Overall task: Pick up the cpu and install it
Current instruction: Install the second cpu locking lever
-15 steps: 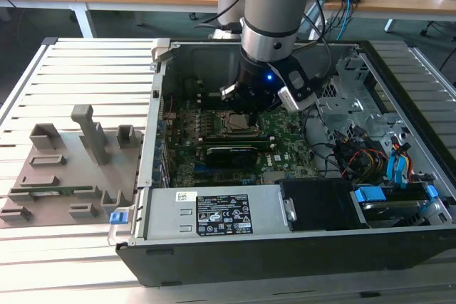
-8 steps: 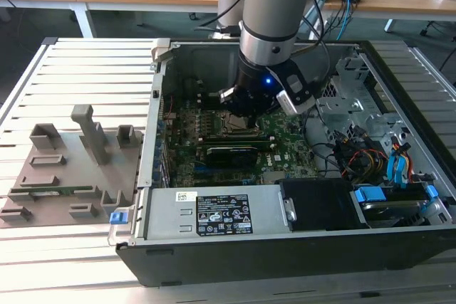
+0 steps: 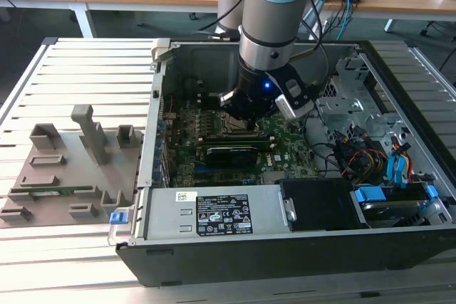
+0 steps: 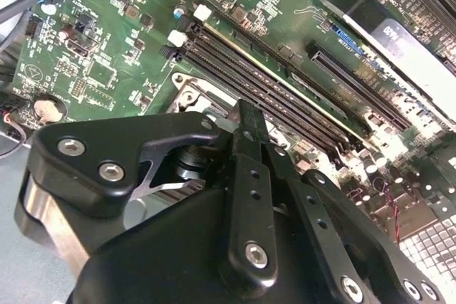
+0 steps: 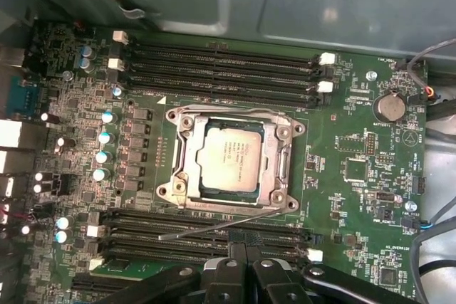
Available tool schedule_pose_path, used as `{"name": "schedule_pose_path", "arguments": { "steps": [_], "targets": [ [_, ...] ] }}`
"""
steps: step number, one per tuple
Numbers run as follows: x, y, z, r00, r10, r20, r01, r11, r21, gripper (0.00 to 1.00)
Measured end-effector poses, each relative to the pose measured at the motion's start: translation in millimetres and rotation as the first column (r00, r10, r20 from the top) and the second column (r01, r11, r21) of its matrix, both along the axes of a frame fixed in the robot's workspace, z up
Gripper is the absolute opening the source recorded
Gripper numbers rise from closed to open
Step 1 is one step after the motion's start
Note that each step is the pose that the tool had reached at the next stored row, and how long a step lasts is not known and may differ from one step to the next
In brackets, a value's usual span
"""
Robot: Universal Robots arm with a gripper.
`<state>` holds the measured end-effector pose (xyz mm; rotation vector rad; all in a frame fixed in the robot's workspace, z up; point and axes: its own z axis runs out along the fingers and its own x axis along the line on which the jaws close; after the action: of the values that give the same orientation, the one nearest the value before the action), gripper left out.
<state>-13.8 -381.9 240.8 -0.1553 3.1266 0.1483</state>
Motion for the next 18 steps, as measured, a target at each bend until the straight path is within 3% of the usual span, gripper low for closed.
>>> {"name": "schedule_pose_path", "arguments": {
  "steps": [3,10,18],
  "targets": [
    [0.0,0.0,-2.8,1.0000,0.000,-0.0001,0.000,1.0000,-0.0001,0.11],
    [-3.2,0.0,-16.4,1.0000,0.000,0.0000,0.000,1.0000,-0.0001,0.11],
    [-12.9,0.4,-19.1,1.0000,0.001,0.0000,-0.001,1.0000,0.0001,0.11]
  ]
}}
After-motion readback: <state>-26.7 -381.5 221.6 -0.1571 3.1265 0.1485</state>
